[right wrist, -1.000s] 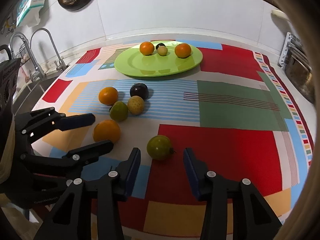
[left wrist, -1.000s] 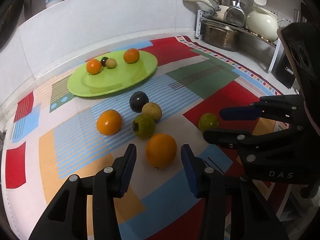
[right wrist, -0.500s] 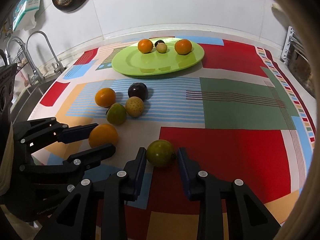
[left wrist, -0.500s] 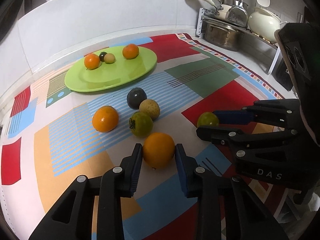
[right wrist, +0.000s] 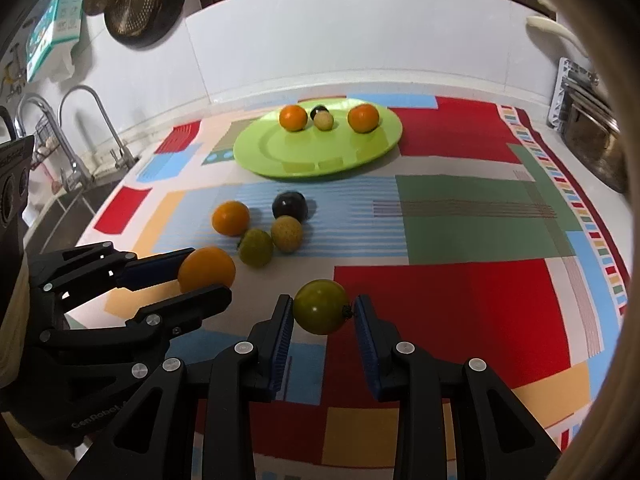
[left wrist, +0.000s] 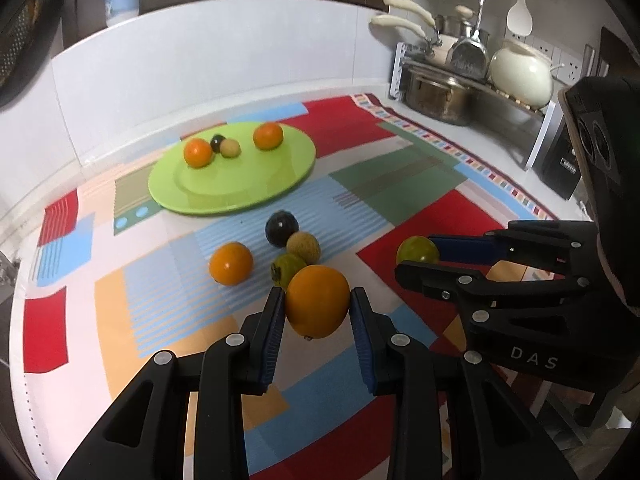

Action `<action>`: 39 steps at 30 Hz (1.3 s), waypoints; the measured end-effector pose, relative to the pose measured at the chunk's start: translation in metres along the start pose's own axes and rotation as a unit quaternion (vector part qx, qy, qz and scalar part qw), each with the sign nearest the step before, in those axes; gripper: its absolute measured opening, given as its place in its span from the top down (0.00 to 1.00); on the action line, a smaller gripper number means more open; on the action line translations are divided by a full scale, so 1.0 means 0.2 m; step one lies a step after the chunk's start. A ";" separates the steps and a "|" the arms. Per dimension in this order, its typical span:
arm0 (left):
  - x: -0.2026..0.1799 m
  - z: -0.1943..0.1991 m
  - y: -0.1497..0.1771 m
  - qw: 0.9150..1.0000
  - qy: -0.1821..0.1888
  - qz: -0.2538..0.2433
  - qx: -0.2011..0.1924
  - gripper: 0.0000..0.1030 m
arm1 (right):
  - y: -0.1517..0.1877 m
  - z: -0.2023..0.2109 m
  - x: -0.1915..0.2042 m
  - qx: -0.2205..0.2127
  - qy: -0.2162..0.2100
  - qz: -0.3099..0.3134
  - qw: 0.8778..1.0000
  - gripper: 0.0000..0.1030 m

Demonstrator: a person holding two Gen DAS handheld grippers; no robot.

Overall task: Organize fruits
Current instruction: 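Carry the orange and green fruit onto the green plate and open both tools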

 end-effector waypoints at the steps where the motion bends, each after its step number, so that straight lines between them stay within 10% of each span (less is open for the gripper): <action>1: 0.00 0.01 -0.01 1.000 -0.001 0.000 -0.002 0.68 | -0.01 0.02 0.01 -0.004 0.001 0.000 1.000 0.69; 39: 0.35 0.32 -0.48 0.994 -0.045 0.002 -0.101 0.68 | -0.57 0.32 0.26 -0.124 0.029 0.017 0.992 0.69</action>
Point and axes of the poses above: each gripper's, at about its wrist camera, not at the fingertips, and z roughly against the way its jaws point, x to its left, y to its underside, the point moved 10 cm from there along -z, roughly the way its jaws point, and after that the axes turned 9 degrees about x, right-handed, at the moved point
